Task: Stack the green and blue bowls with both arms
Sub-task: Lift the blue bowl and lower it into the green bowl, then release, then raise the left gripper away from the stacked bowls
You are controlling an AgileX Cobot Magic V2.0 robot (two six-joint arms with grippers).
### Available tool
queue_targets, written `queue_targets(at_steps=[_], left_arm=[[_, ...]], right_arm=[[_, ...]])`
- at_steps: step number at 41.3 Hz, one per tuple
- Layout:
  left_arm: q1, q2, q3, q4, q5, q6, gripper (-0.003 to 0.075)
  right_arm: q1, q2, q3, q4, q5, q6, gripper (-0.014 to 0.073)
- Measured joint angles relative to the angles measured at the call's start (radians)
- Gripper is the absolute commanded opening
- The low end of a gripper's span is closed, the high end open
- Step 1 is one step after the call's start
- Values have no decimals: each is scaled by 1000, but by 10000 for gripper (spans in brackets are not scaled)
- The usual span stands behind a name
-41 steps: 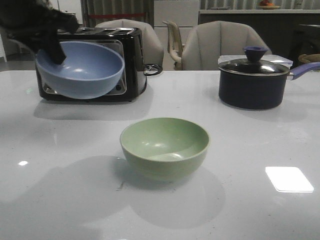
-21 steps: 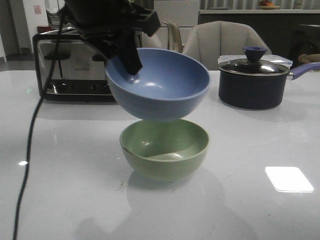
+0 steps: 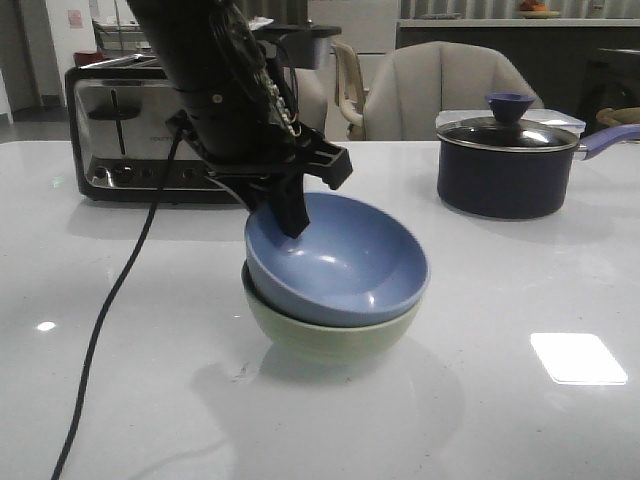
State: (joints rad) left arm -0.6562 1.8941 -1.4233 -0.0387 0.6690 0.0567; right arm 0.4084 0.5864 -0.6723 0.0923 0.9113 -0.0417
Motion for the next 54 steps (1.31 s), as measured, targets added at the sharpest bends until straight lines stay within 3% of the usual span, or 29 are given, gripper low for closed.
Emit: queue_targets(at_steps=[4,6,16,29,54], left_arm=[[0,0,-6,5,-5,0,436],[0,0,-10,10,-5,0,454],[0,-43,-60,85,48,0,447],[0,-340,-53,121,144,0,447],[0,-974,485,121,179,-2,447]], right_arm=[[0,0,0,0,0,0,421],[0,0,0,0,0,0,421],[0,0,0,0,0,0,421],[0,0,0,0,0,0,421],[0,0,0,0,0,0,421]])
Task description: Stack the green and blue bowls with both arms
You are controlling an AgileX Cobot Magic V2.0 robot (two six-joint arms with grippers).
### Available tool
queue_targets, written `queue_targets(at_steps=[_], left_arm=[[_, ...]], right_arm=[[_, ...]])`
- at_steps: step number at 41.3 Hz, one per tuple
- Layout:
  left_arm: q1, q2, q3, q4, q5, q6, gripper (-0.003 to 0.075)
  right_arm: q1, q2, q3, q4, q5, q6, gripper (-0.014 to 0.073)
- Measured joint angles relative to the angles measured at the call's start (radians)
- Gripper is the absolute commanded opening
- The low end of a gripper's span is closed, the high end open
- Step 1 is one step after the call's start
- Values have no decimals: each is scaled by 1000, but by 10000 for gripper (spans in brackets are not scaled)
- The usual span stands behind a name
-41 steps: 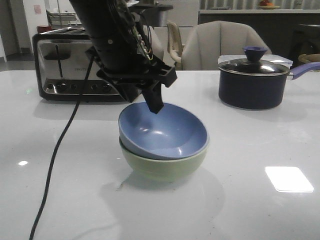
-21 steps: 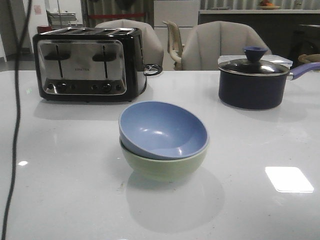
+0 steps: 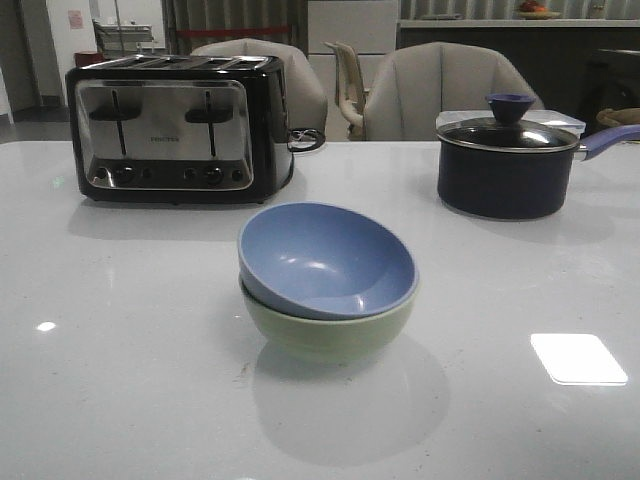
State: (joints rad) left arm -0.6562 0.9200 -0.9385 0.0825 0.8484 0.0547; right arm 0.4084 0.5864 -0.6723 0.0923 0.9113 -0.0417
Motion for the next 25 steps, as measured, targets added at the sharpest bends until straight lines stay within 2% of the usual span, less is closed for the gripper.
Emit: queue_targets(at_steps=[12,20,25], left_arm=[[0,-246,193,13,4,-109,447],[0,-308,258,18,4,-129,447],[0,-308,260,18,2,-131,403]], right_arm=[[0,0,0,0,0,0,421],[0,0,0,0,0,0,419],[0,0,0,0,0,0,324]])
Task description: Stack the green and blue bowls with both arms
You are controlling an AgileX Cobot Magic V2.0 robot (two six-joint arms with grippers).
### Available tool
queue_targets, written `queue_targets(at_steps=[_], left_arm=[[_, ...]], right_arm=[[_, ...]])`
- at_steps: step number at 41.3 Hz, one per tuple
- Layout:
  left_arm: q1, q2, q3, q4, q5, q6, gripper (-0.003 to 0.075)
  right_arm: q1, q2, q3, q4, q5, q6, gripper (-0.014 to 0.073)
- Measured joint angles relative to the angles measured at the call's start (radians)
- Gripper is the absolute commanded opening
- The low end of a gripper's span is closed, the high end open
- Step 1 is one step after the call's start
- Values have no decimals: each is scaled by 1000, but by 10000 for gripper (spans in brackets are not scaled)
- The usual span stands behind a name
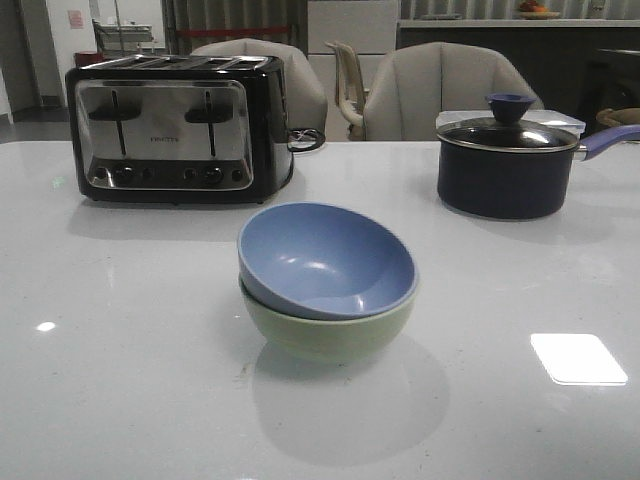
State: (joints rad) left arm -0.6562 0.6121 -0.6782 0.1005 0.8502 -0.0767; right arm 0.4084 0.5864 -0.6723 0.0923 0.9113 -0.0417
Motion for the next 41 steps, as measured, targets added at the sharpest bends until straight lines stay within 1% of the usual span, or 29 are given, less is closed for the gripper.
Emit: queue_targets(at_steps=[2,5,10,16,41], left_arm=[[0,0,0,0,0,-2,364],[0,0,0,0,-2,-2,303],[0,0,0,0,-2,-3,201],[0,0,0,0,-2,-3,96],[0,-2,2,0,-4,-3,101]], right_arm=[[0,0,0,0,0,0,246],[0,0,0,0,0,0,152],[0,0,0,0,0,0,34],[0,0,0,0,0,0,36],[0,0,0,0,0,0,36]])
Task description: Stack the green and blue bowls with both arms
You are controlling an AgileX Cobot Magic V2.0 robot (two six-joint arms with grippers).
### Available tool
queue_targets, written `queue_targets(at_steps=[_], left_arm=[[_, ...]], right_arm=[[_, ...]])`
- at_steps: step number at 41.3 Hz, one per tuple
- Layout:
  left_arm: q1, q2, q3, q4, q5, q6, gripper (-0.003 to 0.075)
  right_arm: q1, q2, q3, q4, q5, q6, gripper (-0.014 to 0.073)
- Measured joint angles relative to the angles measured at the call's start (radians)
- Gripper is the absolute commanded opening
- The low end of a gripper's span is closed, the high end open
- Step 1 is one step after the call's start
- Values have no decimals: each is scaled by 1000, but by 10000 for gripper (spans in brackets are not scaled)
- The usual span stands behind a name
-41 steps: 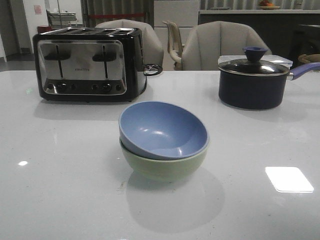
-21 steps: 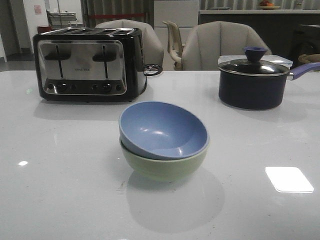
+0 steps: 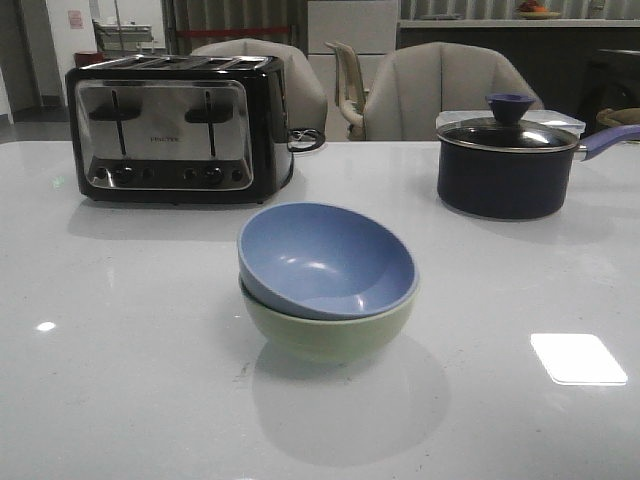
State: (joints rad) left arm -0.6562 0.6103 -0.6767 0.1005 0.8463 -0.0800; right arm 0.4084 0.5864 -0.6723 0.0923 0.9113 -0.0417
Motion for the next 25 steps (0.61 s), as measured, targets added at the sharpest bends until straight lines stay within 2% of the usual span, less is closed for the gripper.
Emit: queue_targets(at_steps=[4,10,16,21,25], left_arm=[[6,-20,7,2,-2,0,101],[102,-100,46,17,-51,0,101],[252,-237,190,17,-254,0,101],[385,-398,379,-24,-460,0,101],[466,-500,504,-65,-558,0,101]], right_arm=[[0,0,0,0,0,0,36],[0,0,0,0,0,0,36],[0,0,0,0,0,0,36],[0,0,0,0,0,0,36],[0,0,0,0,0,0,36]])
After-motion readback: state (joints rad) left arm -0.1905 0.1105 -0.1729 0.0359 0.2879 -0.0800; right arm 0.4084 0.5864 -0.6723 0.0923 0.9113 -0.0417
